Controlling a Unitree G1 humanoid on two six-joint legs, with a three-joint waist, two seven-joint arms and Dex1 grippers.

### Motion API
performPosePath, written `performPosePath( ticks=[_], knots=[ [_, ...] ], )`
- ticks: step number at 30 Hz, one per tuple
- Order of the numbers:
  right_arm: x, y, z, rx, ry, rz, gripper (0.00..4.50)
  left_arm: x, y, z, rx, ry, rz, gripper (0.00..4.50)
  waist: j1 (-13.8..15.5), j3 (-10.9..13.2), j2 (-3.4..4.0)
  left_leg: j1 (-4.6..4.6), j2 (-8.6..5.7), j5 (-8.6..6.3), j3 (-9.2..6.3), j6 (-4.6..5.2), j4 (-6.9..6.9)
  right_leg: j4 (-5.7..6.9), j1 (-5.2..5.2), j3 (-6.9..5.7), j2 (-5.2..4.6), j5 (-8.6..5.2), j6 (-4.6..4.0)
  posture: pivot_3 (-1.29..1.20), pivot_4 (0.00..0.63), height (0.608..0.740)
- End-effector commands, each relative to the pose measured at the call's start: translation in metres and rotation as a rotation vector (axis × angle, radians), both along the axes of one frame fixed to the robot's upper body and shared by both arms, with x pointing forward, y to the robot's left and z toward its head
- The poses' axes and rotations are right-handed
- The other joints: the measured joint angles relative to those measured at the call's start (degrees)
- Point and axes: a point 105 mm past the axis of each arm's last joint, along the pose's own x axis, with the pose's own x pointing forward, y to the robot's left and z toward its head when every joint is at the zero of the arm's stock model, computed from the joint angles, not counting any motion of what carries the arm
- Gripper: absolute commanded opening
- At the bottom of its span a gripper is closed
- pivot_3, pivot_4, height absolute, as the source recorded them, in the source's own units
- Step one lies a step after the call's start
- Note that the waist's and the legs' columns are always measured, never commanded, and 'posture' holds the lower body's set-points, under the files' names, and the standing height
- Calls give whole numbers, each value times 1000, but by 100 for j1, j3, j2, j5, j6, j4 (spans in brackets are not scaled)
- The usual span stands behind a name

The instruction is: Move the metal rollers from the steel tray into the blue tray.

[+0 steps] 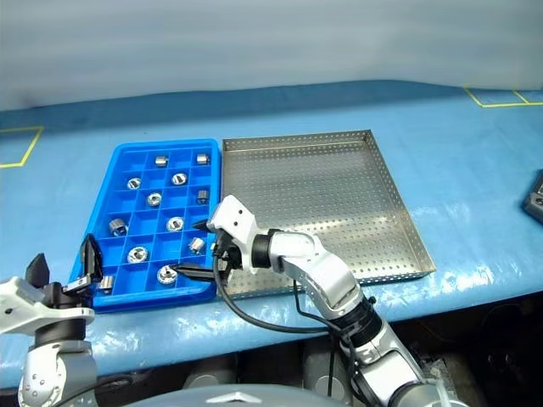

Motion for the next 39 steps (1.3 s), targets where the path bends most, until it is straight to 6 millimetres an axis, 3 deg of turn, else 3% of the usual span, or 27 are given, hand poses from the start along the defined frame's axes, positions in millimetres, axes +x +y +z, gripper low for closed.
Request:
performPosePath(
  ticks=[1, 24, 39],
  knots=[
    [-5, 6, 13, 43, -42, 45, 4500, -5, -3, 17, 36, -66, 9, 4485, 31, 0, 0, -2, 0, 0, 0, 0, 0, 0, -1, 0, 0, 0, 0, 232, 150, 740],
    [-2, 2, 16, 60, -56, -9, 4500, 12, -5, 24, 56, -94, -51, 4485, 55, 0, 0, -4, 0, 0, 1, 0, 2, 1, -5, 0, 1, 0, 0, 157, 150, 740],
    [1, -2, 15, 54, -56, -35, 4500, 14, -5, 22, 59, -79, -55, 4485, -4, 0, 0, -2, 0, 0, 1, 0, 2, 2, -4, 0, 1, 0, 0, 151, 150, 740]
  ],
)
